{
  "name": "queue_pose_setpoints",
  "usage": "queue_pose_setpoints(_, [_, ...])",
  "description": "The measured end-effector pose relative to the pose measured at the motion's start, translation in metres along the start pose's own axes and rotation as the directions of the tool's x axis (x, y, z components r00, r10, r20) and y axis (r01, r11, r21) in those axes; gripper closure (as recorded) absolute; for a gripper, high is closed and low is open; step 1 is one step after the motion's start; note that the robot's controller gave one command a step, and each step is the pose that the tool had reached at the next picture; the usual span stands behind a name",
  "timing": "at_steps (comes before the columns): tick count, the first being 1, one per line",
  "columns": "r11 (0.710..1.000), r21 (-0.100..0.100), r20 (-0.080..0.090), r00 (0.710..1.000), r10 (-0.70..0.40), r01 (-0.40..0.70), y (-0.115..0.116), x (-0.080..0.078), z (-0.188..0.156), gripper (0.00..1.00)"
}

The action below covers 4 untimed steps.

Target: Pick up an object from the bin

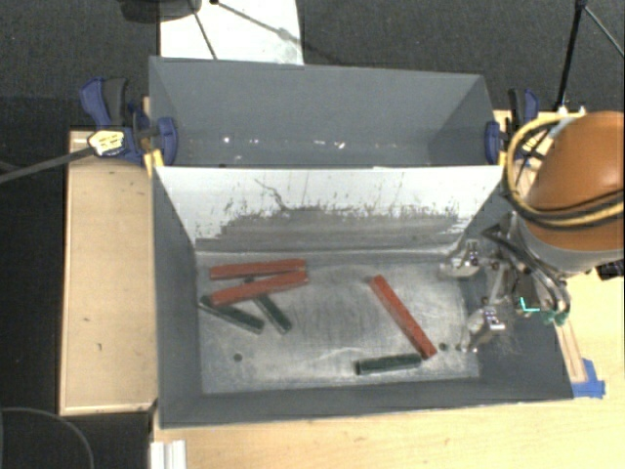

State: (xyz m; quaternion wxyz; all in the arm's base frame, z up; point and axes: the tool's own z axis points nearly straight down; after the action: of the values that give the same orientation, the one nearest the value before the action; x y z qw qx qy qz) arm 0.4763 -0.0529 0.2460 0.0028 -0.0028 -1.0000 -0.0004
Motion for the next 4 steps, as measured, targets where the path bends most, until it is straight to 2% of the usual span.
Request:
queue_pose_setpoints(1, [1.000,0.001,0.009,1.000,-0.002,0.002,0.000,-0.001,-0.004,0.00])
queue_pose_setpoints(2, [0.994,0.003,0.013,0.994,-0.110,0.110,-0.028,-0.016,0.039,0.00])
queue_pose_setpoints(3, [0.996,0.002,0.011,0.996,-0.091,0.091,-0.045,-0.016,0.099,0.00])
queue_pose_setpoints(4, [0.983,0.004,0.012,0.982,-0.186,0.186,-0.023,-0.019,0.143,0.00])
